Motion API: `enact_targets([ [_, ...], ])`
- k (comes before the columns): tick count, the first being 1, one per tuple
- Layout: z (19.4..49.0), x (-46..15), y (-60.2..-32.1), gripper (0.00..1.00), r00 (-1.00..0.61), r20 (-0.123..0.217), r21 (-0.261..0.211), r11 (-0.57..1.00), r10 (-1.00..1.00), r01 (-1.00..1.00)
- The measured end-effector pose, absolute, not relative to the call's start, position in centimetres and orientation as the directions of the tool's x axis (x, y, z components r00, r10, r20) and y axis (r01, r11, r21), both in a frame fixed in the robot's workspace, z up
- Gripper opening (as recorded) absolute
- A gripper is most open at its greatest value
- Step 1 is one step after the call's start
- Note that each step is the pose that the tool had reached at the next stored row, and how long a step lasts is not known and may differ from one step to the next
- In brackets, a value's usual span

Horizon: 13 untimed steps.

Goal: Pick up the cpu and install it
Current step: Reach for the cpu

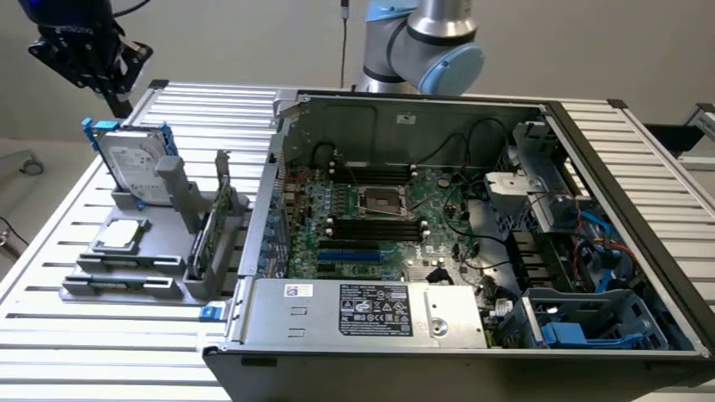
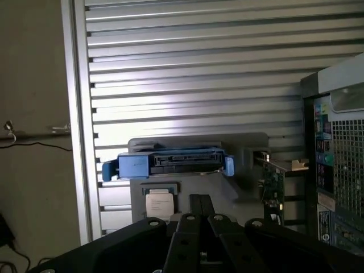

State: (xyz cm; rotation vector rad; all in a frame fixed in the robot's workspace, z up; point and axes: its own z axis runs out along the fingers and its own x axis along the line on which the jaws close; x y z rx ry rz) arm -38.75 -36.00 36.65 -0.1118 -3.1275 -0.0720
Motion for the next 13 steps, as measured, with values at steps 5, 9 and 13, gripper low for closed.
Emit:
enact_targets([
  [5,36.2,-41.0,-36.0,0.11,-0.997,0.017,0.045,0.996,0.071,0.072],
  [9,35.7,-42.4,-36.3,0.11,-0.997,0.022,0.044,0.996,0.071,0.072],
  [13,35.7,-42.5,-37.5,0.11,-0.997,0.022,0.044,0.996,0.071,0.072],
])
